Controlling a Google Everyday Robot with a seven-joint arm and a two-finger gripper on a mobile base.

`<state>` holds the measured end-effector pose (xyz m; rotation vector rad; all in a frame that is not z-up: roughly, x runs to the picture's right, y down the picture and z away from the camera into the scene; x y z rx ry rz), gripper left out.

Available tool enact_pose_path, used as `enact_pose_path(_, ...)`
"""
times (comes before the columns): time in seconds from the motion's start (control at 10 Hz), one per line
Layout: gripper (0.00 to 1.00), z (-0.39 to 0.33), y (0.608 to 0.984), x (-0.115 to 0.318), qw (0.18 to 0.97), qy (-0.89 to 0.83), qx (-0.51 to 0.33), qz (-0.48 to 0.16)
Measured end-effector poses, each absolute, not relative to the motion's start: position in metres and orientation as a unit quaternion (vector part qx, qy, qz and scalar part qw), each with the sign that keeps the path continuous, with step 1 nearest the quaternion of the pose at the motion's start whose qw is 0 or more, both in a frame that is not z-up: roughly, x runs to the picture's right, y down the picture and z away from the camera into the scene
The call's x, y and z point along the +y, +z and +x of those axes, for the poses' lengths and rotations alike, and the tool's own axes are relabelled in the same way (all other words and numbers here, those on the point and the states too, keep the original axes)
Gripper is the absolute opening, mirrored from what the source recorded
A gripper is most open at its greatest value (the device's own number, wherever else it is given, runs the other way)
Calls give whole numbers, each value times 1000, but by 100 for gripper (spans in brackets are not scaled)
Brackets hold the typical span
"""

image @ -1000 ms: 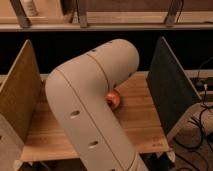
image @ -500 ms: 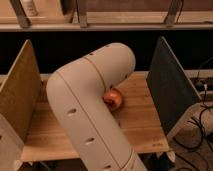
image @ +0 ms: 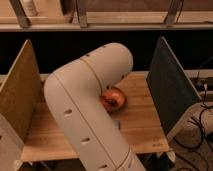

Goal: Stand the bottle upright

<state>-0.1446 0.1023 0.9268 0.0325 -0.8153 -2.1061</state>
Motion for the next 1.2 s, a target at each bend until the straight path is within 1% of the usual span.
enact_pose_path(0.3, 80, -149, 932, 97, 428, -844, -322, 14)
enact_pose_path(0.4, 77, -148, 936, 98, 427, -845, -322, 11)
enact_pose_path(0.6, 59, -146, 941, 101, 433, -840, -327, 7)
enact_pose_path(0.8, 36, -146, 943, 103, 441, -834, -331, 8)
enact_pose_path(0.9, 29, -145, 944, 102, 442, -833, -331, 8)
enact_pose_path(1.0, 18, -145, 944, 101, 444, -833, -329, 12)
enact_pose_path(1.1, 12, -147, 942, 102, 445, -832, -331, 14)
enact_pose_path(1.2, 11, -149, 939, 103, 444, -831, -335, 16)
